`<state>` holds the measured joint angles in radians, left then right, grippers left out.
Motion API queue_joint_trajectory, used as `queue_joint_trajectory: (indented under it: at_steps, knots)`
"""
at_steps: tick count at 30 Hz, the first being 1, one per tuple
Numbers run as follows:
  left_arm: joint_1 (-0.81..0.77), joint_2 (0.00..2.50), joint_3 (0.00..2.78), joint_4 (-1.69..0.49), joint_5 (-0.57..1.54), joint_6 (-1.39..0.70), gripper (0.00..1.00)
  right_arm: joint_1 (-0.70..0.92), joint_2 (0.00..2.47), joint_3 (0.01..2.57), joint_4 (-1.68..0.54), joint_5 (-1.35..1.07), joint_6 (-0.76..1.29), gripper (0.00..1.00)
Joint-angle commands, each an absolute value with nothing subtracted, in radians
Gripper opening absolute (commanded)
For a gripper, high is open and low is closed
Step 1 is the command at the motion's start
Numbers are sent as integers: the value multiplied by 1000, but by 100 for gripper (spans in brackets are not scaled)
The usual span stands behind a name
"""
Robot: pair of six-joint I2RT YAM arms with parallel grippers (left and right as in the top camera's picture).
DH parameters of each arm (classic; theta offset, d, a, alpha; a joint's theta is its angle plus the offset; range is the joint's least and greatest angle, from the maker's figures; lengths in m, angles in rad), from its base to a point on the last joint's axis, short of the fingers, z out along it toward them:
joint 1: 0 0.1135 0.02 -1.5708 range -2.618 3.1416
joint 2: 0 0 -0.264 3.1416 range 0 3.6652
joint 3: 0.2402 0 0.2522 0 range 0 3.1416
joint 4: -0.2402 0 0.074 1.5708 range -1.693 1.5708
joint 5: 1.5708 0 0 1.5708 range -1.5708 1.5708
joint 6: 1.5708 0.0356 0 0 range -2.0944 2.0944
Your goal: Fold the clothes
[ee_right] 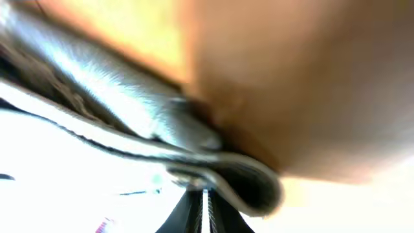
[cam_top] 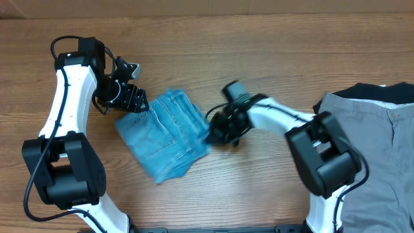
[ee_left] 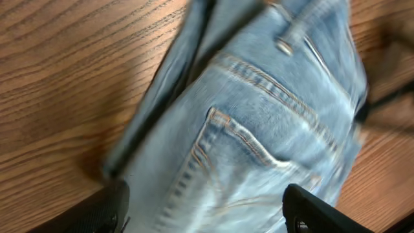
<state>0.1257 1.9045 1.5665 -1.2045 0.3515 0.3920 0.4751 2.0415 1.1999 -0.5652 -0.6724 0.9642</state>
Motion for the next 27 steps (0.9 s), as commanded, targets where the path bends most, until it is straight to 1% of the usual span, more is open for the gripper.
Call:
queue_joint_trajectory:
  at_steps: [1, 2, 3, 7, 9, 11, 13, 16, 19, 21, 22, 25, 27]
  knots:
    - [124, 1911, 1572, -1204, 356, 377, 80, 366, 2090, 1198, -480, -495, 950, 8]
    - [124, 1911, 1572, -1205, 356, 377, 82, 316, 2090, 1198, -401, -510, 881, 8]
    - [124, 1911, 1572, -1205, 356, 377, 83, 289, 2089, 1202, -367, -537, 831, 8]
    - [124, 1911, 1572, -1203, 356, 377, 90, 197, 2084, 1245, -370, -675, 669, 8]
    - [124, 1912, 1571, -1204, 356, 377, 96, 159, 2068, 1271, -414, -741, 621, 9]
    - [124, 1913, 1560, -1203, 356, 377, 98, 130, 2035, 1299, -489, -801, 564, 9]
    - [124, 1924, 1524, -1198, 358, 369, 97, 123, 1972, 1334, -641, -817, 495, 9]
    - [124, 1939, 1470, -1155, 371, 314, 98, 154, 1904, 1342, -782, -814, 436, 10]
    - [124, 1962, 1436, -1109, 389, 306, 96, 219, 1877, 1342, -875, -797, 437, 10]
    - [124, 1972, 1433, -1088, 394, 306, 95, 263, 1879, 1341, -892, -782, 442, 10]
    - [124, 1974, 1433, -1077, 393, 306, 96, 293, 1880, 1337, -892, -760, 447, 13]
    - [124, 1974, 1433, -1039, 393, 307, 99, 381, 1882, 1325, -878, -667, 519, 16]
    - [124, 1974, 1433, -1021, 392, 307, 100, 439, 1884, 1309, -839, -627, 560, 16]
